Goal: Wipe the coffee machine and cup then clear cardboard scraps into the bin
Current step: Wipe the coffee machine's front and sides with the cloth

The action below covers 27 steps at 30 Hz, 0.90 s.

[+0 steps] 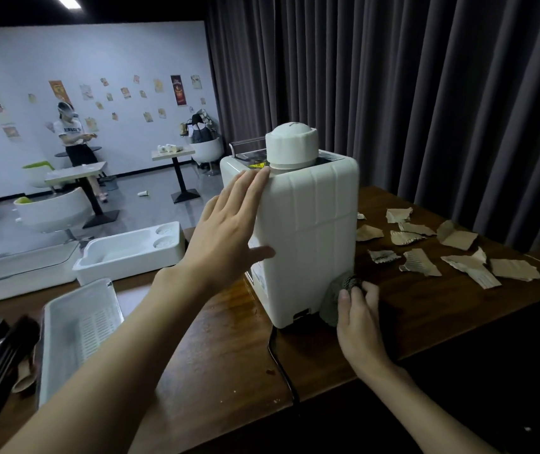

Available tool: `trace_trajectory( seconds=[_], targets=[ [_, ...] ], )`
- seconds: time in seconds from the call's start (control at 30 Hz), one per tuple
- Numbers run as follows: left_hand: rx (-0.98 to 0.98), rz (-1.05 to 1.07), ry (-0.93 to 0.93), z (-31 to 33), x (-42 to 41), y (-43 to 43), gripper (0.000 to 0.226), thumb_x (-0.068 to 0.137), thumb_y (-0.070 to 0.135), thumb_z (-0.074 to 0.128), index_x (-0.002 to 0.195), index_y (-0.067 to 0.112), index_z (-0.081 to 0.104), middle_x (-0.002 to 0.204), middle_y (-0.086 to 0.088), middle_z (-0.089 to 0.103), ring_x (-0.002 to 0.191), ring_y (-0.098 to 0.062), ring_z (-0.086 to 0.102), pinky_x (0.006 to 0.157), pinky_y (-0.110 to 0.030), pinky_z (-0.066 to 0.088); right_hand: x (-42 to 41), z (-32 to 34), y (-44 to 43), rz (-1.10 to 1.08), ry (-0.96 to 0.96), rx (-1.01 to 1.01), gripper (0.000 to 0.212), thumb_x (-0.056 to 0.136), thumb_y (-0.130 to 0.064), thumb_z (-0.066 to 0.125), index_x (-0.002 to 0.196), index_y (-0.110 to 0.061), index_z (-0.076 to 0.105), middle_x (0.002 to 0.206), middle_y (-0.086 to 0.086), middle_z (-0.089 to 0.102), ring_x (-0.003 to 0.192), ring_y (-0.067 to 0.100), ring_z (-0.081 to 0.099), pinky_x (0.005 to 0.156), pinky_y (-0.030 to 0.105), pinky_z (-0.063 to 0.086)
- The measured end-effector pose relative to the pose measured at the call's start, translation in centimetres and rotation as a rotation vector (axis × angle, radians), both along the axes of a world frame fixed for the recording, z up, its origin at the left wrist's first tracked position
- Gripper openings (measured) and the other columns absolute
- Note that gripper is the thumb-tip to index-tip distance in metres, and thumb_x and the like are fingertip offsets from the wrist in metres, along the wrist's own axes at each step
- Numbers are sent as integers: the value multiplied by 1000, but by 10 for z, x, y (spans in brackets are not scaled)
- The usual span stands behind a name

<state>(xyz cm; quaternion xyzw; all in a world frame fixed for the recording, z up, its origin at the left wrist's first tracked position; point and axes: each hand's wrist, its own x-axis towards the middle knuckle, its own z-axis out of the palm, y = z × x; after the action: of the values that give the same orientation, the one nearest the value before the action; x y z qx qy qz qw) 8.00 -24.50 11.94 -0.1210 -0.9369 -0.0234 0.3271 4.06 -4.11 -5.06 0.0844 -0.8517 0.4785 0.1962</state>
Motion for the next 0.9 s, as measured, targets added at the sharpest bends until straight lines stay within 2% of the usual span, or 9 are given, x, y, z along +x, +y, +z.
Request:
trace_trajectory(
  seconds=[0.07,0.13,0.27,0.33,0.47,0.6,0.73,0.8,0.9],
  targets=[
    [-1,-8,17,-1,0,1,124,66,38,90,158,24,8,161,5,16,149,-19,15,114,-36,16,0,-2,-1,-29,58,-6,25,101,-13,44,101,7,59,128,15,45,94,15,50,78,21,41],
    [0,-15,18,-2,0,2,123,65,38,91,157,23,11,161,4,17,149,-20,15,114,-37,17,0,-1,-1,-57,77,-40,16,97,-9,54,106,3,60,112,8,52,91,17,54,72,19,41],
    [-4,-8,12,-2,0,4,122,66,38,91,158,23,11,162,4,16,150,-21,15,115,-39,18,-4,5,-1,-111,33,-167,25,91,-15,66,104,-20,45,93,-3,54,82,14,56,56,15,37],
    [-5,-7,10,-1,1,3,122,66,38,90,157,23,11,162,4,16,150,-21,16,115,-38,17,-11,7,-1,-150,45,-190,23,90,-15,66,104,-18,48,98,1,58,87,16,56,60,18,40],
    [-7,-10,18,-1,1,4,122,66,38,90,157,23,11,161,4,17,149,-22,16,115,-40,19,-16,13,-3,-265,95,-220,16,90,-7,65,105,-6,59,107,8,58,91,11,50,66,11,33],
    [-11,-9,35,-2,2,6,121,66,37,91,156,22,12,160,3,18,149,-23,16,115,-42,22,-3,6,-14,-190,133,-139,21,94,-12,61,110,2,60,106,9,56,88,13,54,66,9,36],
    [-14,-7,36,-3,1,5,121,66,38,90,157,21,12,160,2,19,149,-22,16,114,-39,19,10,0,-19,-75,131,-44,36,94,-22,59,120,2,54,120,8,49,99,17,57,76,28,54],
    [-13,-7,38,-4,0,5,121,66,38,90,157,21,12,161,1,19,149,-23,16,114,-39,19,10,-2,-16,-59,135,3,40,92,-15,63,125,5,52,125,12,49,104,18,56,83,30,54],
    [-17,-12,38,-5,0,5,121,66,39,90,157,22,12,160,1,19,148,-23,17,114,-41,20,1,1,-7,-93,126,14,33,89,-6,66,119,5,58,119,13,55,100,23,60,78,25,49]
  ],
)
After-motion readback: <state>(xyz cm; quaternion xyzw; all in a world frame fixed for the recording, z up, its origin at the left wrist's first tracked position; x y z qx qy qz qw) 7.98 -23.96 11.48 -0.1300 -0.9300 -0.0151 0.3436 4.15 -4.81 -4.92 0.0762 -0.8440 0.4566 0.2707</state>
